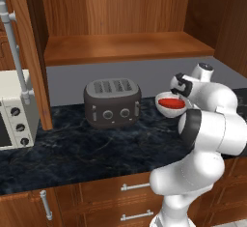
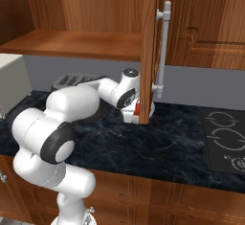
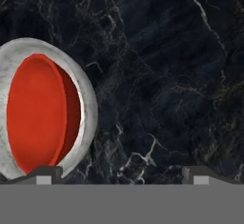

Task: Pick up the bowls on the counter and stack them on top of one another in the open cabinet. Place the smaller bowl on top of the larger bowl.

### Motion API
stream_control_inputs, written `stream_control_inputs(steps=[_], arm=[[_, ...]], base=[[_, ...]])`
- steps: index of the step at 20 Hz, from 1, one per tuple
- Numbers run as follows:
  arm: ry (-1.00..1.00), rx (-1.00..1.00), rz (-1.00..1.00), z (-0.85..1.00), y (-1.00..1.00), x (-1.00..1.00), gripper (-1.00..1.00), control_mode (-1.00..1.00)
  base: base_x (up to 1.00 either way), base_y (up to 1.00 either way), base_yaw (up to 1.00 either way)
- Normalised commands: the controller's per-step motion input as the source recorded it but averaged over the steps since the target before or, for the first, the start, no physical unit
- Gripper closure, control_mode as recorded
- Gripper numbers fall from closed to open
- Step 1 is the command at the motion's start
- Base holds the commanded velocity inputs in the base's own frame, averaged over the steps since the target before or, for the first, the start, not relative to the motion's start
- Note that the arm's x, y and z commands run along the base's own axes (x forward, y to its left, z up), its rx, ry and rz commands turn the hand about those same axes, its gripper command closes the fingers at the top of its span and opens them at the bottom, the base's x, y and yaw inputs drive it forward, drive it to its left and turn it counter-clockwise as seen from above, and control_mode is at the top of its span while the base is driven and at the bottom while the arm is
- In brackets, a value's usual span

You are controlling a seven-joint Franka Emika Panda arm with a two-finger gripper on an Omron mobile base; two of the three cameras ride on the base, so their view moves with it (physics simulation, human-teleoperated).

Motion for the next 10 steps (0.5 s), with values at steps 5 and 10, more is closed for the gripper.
stream_control_inputs(steps=[5,10], arm=[[0.00,0.00,0.00,-0.07,0.14,0.05,-1.00,-1.00],[-0.04,0.00,0.00,-0.06,0.00,0.17,-1.00,-1.00]], base=[[0.00,0.00,0.00],[0.00,0.00,0.00]])
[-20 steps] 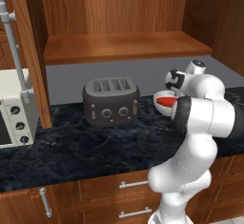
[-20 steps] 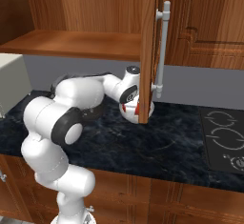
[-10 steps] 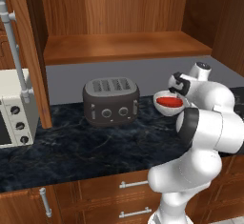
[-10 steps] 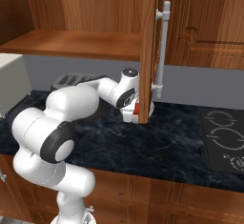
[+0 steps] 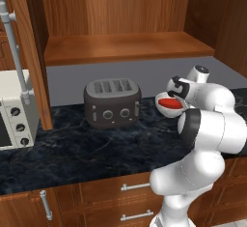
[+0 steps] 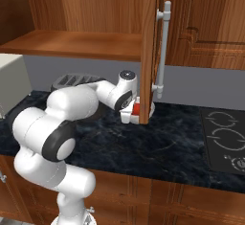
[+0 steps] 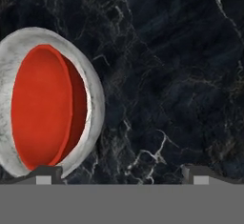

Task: Pick up the bowls on the counter and stack them on top of one another in the open cabinet. Place the smaller bowl on top of the larger bowl.

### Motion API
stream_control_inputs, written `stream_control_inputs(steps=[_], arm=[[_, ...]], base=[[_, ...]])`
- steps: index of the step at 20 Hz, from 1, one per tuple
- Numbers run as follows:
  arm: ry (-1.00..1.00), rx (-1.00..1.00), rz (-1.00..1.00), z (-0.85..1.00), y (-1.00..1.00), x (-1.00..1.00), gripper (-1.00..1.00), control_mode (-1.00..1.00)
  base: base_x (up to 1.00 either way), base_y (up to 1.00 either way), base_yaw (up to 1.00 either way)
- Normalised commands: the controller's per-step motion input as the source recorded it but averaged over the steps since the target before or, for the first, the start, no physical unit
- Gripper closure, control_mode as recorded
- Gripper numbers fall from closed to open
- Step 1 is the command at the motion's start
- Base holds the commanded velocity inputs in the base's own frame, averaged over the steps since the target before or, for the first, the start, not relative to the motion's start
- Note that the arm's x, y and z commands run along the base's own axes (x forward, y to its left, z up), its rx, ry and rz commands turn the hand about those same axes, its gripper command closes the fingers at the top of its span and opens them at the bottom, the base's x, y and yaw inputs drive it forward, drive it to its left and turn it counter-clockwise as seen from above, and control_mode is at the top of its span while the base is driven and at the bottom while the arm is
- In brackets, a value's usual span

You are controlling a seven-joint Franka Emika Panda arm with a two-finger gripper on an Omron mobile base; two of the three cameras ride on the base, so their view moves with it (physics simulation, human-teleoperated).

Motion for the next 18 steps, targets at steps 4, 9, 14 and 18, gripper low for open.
stream_control_inputs(steps=[4,9,14,18], arm=[[-0.10,0.02,0.00,-0.03,0.00,0.07,-1.00,-1.00],[-0.06,0.01,0.00,-0.01,0.00,0.01,-1.00,-1.00],[-0.01,0.00,0.00,-0.02,0.00,0.00,-1.00,-1.00],[0.00,0.00,0.00,-0.02,0.00,0.00,-1.00,-1.00]], base=[[0.00,0.00,0.00],[0.00,0.00,0.00],[0.00,0.00,0.00],[0.00,0.00,0.00]])
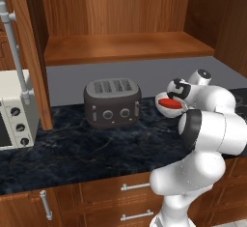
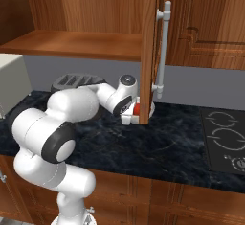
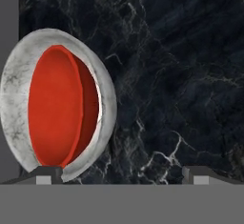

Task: Pick up the bowls on the counter and stack them on top of one another in the open cabinet. Place the smaller bowl on top of the larger bowl.

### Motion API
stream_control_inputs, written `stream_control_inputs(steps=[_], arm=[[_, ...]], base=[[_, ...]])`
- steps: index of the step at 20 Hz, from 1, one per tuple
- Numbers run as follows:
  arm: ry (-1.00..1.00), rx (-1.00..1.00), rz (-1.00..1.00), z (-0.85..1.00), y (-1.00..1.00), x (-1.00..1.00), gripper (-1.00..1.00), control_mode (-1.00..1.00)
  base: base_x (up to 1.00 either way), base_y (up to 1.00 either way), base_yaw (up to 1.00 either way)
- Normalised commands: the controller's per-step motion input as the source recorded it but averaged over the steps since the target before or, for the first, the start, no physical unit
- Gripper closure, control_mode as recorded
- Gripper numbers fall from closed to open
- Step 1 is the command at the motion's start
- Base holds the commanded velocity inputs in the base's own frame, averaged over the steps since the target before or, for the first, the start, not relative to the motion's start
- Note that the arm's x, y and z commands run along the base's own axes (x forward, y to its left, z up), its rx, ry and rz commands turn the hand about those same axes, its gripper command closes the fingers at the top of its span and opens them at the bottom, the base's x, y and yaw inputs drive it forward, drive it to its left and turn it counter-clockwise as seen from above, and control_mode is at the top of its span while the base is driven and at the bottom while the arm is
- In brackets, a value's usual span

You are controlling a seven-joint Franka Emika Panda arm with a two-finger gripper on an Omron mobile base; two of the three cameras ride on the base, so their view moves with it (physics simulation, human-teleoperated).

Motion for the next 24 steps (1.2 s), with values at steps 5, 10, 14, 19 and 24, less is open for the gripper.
stream_control_inputs(steps=[5,10,14,19,24], arm=[[0.00,0.00,0.00,-0.06,-0.08,0.10,-1.00,-1.00],[-0.02,0.00,0.00,-0.11,-0.14,0.18,-1.00,-1.00],[-0.01,0.00,0.00,-0.23,-0.08,0.19,-1.00,-1.00],[-0.01,0.00,0.00,-0.25,-0.01,0.16,-1.00,-1.00],[0.00,0.00,0.00,-0.22,0.00,0.20,-1.00,-1.00]], base=[[0.00,0.00,0.00],[0.00,0.00,0.00],[0.00,0.00,0.00],[0.00,0.00,0.00],[0.00,0.00,0.00]])
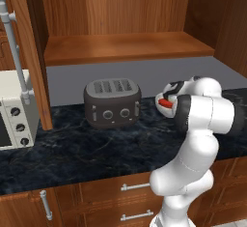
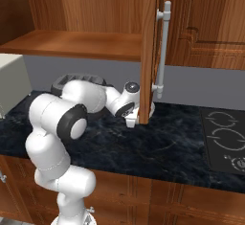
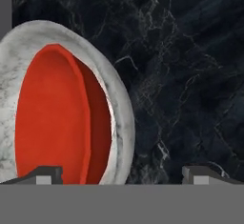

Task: Pick up the bowls on the counter and stack them on top of one another in the open cabinet. Place the smaller bowl on top of the larger bowl.

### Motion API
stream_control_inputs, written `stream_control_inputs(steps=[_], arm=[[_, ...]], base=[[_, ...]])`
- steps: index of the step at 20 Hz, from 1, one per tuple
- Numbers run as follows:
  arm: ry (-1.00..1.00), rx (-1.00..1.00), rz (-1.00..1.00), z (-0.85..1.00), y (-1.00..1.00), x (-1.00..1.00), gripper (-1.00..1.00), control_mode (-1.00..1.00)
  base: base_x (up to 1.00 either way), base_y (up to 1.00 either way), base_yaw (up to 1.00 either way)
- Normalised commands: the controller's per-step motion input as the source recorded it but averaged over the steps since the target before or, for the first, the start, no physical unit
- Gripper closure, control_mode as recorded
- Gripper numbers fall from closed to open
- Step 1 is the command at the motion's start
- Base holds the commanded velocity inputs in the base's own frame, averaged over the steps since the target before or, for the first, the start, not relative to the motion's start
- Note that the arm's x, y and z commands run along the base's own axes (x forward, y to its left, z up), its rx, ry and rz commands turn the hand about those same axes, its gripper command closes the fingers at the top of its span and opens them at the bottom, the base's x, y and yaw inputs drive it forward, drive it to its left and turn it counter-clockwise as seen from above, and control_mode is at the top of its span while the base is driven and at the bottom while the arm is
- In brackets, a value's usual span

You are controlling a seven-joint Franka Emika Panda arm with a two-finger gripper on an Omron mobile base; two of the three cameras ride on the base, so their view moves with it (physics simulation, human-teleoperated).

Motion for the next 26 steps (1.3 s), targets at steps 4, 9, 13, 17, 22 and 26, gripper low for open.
stream_control_inputs(steps=[4,9,13,17,22,26], arm=[[0.00,0.00,0.00,-0.14,-0.04,0.24,-1.00,-1.00],[0.00,0.00,0.00,-0.09,-0.09,0.22,-1.00,-1.00],[0.00,0.00,0.00,-0.08,-0.02,0.14,-1.00,-1.00],[0.00,0.00,0.00,-0.08,0.00,0.09,-1.00,-1.00],[0.00,0.00,0.01,-0.15,0.00,0.07,1.00,-1.00],[0.00,0.00,0.01,-0.19,0.00,0.06,1.00,-1.00]], base=[[0.00,0.00,0.00],[0.00,0.00,0.00],[0.00,0.00,0.00],[0.00,0.00,0.00],[0.00,0.00,0.00],[0.00,0.00,0.00]])
